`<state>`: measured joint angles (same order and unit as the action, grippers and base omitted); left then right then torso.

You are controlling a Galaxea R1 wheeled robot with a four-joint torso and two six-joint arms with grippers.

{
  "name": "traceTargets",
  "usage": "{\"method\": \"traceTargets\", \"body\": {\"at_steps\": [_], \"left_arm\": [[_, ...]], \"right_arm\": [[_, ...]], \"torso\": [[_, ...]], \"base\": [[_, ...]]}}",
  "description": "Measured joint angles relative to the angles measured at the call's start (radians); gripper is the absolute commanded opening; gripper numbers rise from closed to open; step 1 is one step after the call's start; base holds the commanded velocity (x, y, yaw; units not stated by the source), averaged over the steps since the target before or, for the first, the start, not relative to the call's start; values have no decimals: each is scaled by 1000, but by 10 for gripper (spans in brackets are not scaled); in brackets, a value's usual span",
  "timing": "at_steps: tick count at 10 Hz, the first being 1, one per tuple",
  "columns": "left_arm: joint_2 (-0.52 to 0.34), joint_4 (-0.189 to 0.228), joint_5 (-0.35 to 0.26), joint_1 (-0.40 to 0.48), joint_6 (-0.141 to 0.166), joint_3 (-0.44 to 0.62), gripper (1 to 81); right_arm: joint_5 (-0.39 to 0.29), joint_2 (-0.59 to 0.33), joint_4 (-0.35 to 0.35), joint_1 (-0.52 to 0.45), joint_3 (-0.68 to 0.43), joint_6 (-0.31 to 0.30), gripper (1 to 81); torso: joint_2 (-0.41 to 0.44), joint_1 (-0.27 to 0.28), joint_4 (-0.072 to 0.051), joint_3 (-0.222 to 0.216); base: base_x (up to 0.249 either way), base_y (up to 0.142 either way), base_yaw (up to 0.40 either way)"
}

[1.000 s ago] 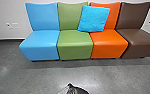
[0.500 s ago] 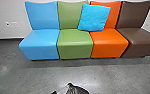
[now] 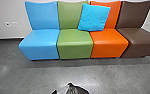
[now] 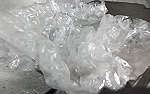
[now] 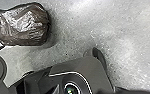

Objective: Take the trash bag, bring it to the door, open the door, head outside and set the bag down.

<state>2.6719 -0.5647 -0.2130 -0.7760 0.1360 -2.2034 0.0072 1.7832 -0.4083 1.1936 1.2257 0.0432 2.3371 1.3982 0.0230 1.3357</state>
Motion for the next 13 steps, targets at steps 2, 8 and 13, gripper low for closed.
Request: {"method": "traceTargets", "body": {"at_steps": [2, 8, 13], "left_arm": [[31, -19, 1, 0, 0, -81, 811], [65, -41, 9, 5, 0, -107, 811], [91, -41, 30, 16, -1, -118, 811]], "right_arm": [[0, 0, 0, 0, 0, 0, 811], [1, 13, 0, 0, 1, 0, 811], [-2, -18, -4, -8, -3, 0, 811]], "torso": [[0, 0, 0, 0], [102, 61, 0, 49], [107, 66, 0, 124]], "base": [[0, 0, 0], [0, 0, 0], [0, 0, 0]]}}
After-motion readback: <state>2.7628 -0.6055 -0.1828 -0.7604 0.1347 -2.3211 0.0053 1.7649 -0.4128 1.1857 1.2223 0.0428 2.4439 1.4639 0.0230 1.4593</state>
